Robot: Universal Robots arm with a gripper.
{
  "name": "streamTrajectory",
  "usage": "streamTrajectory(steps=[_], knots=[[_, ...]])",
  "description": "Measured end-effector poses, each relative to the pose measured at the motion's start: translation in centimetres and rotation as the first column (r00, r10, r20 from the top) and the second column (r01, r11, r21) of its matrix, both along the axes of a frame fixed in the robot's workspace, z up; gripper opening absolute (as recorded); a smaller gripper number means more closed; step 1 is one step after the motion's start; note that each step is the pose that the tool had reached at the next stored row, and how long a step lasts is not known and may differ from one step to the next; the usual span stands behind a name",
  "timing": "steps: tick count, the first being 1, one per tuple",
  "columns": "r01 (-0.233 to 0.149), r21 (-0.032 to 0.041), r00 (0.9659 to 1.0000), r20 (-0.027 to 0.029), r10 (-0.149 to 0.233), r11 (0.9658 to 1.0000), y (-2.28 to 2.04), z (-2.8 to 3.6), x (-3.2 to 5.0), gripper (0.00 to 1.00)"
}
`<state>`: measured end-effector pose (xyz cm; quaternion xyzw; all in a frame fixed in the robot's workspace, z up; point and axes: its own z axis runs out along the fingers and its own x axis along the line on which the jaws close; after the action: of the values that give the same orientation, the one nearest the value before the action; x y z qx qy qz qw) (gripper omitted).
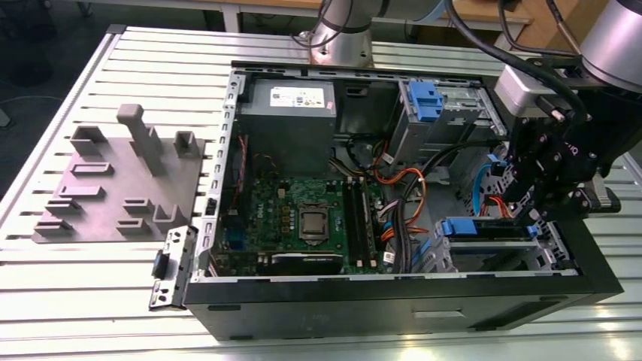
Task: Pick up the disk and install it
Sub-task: 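Insert the first disk wire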
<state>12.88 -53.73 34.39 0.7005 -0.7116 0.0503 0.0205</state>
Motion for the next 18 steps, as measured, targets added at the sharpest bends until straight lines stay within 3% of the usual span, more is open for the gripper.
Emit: streamTrajectory(steps=[15,17,18], knots=[[0.000,0.0000,1.0000,-0.0086,0.000,1.0000,0.00,0.00,0.15,0.40],[0.000,0.0000,0.9999,-0.0168,0.000,1.0000,0.00,0.00,0.29,0.40],[0.000,0.0000,0.9999,-0.0173,0.000,1.0000,0.00,0.00,0.30,0.40]])
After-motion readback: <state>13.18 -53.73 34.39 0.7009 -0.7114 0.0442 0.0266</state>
